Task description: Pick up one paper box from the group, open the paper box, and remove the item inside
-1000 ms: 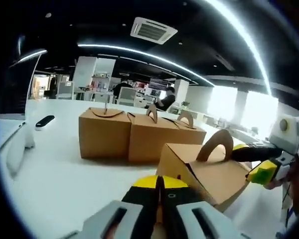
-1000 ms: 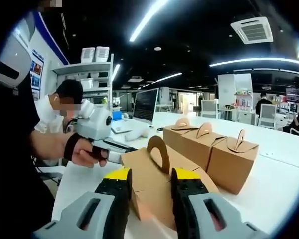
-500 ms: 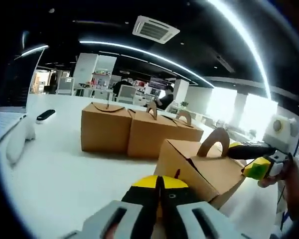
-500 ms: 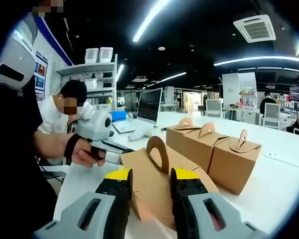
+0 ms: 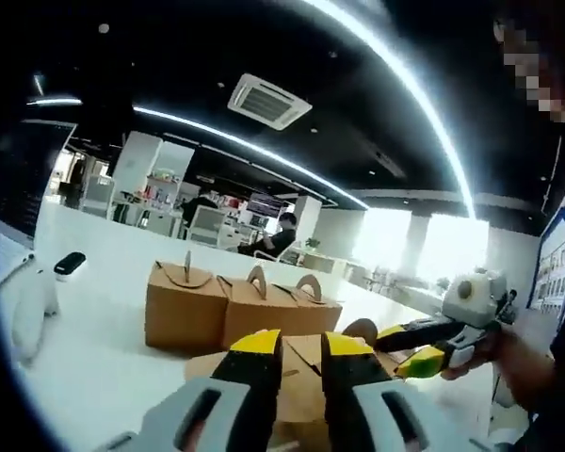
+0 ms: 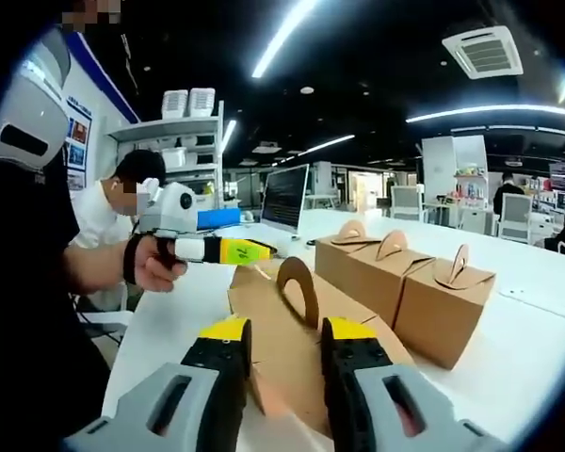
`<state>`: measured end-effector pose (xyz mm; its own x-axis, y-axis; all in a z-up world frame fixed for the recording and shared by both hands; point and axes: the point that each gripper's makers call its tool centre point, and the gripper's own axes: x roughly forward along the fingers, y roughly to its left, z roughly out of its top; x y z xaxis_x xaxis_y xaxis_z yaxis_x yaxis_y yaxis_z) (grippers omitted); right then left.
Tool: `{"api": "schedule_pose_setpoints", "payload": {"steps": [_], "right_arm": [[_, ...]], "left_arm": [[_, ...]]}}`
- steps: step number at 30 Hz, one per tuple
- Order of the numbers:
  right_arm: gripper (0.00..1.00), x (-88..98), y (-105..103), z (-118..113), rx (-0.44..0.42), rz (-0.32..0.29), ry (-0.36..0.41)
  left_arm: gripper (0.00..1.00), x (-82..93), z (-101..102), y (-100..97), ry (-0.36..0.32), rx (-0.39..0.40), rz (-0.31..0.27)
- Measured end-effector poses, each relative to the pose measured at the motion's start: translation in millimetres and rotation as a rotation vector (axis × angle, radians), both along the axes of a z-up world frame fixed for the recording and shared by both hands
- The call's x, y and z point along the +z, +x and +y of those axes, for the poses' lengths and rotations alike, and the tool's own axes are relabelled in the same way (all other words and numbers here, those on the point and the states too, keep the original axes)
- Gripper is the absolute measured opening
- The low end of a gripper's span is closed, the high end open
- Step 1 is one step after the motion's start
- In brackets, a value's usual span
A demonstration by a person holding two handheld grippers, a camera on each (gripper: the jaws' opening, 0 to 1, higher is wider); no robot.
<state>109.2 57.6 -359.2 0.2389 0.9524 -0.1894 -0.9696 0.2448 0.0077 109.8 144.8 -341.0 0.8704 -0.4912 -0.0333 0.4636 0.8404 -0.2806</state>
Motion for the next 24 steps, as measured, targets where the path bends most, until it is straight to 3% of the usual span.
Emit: {"api": "schedule_pose_setpoints", "payload": {"steps": [3,5,8,15,16,17,19,20,22,24], "right_arm": [[0.3,0.2,-0.4,0.0,0.005,-0.006,-0.004],[0.3,0.5,-0.5,-0.1,0.005,-0.006,0.001],[0.29,1.4,0.3,-0.1,-0.005,0.004,0.005],[0.26,4.3,4.3,1.8,-0.031,0.049,-0.004],[0.27,6.9,4.6,1.7,-0.039,0.037,-0.011],[0.28,25.2,6.8,4.2,-0.052,-0.038,0.04],[0.29,48.3,3.7,6.5,-0.061,-0.047,0.124],[0.29,61.2,2.7,7.7,-0.069,-0.086,0.146],[0.29,67.1,3.7,9.1,-0.081,-0.152,0.122],[0.29,62.7,3.6,15.7,-0.088,-0.263,0.008]], "left_arm": [[0.27,-1.9,-12.3,-6.2,0.043,-0.084,0.011],[0.25,-10.7,-19.1,-12.2,0.089,-0.152,0.064],[0.27,-9.1,-20.6,-12.3,0.128,-0.181,0.046],[0.3,0.2,-24.0,-15.1,0.1,-0.265,0.025],[0.31,0.3,-24.5,-14.7,0.104,-0.27,0.021],[0.32,0.5,-24.4,-14.2,0.109,-0.273,0.016],[0.34,1.1,-24.2,-13.9,0.12,-0.279,0.007],[0.36,1.8,-23.8,-14.1,0.123,-0.28,0.001],[0.37,2.9,-23.3,-15.1,0.123,-0.282,-0.001],[0.37,7.3,-25.6,-19.9,0.114,-0.302,0.001]]}}
